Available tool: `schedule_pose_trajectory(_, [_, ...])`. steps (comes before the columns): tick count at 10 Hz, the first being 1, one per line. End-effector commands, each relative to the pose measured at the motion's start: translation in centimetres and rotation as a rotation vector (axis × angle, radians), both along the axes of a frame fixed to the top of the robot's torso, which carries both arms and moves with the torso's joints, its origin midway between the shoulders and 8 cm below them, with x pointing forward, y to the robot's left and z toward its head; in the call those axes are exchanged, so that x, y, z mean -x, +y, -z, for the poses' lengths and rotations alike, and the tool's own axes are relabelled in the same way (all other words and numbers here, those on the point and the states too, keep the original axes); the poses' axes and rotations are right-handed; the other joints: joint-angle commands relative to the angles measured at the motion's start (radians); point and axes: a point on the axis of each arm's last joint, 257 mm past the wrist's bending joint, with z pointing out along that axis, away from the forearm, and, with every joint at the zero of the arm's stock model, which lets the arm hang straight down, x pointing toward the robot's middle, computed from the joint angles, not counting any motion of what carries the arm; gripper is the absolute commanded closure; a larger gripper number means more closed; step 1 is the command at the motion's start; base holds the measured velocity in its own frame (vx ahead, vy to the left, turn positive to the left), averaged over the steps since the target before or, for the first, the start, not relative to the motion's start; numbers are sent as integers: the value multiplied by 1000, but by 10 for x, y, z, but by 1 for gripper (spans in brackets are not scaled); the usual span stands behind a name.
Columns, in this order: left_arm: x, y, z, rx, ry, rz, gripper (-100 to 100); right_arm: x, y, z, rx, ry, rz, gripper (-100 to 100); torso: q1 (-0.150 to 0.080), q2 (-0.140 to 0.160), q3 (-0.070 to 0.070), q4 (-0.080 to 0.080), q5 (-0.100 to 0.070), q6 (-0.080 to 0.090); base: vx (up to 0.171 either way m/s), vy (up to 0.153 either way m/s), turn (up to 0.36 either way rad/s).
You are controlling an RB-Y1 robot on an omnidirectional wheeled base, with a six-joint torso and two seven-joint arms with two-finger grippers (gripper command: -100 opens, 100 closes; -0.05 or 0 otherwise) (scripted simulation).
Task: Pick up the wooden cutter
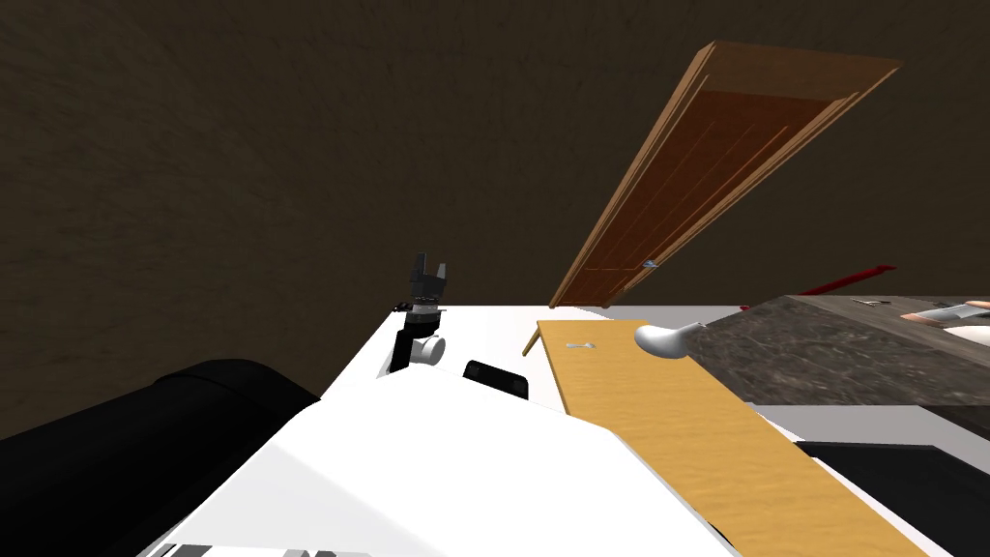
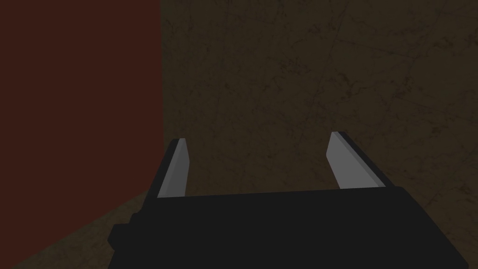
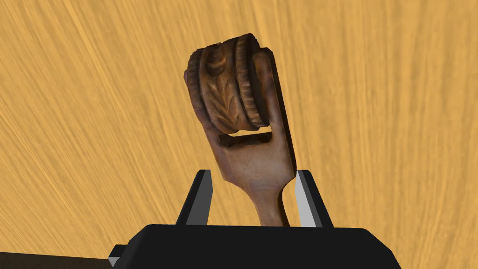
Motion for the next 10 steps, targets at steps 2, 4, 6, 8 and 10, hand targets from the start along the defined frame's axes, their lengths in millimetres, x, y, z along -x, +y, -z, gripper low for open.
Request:
schedule_pose_trajectory(2, [0,0,0,0,0,0,0,0,0,0,0,1,0,100,0,0,0,0,0,0,0,0,0])
schedule_pose_trajectory(4, [0,0,0,0,0,0,0,0,0,0,0,1,0,100,0,0,0,0,0,0,0,0,0])
schedule_pose_trajectory(6, [0,0,0,0,0,0,0,7,-2,-4,6,0,4,100,0,0,0,0,0,0,11,-1,17])
schedule_pose_trajectory(8, [0,0,0,0,0,0,0,17,-2,-9,12,0,6,100,0,-3,-1,0,0,0,42,-9,29])
schedule_pose_trajectory(10, [0,0,0,0,0,0,0,22,-1,-11,12,0,11,100,0,-2,-1,0,0,0,22,-2,12])
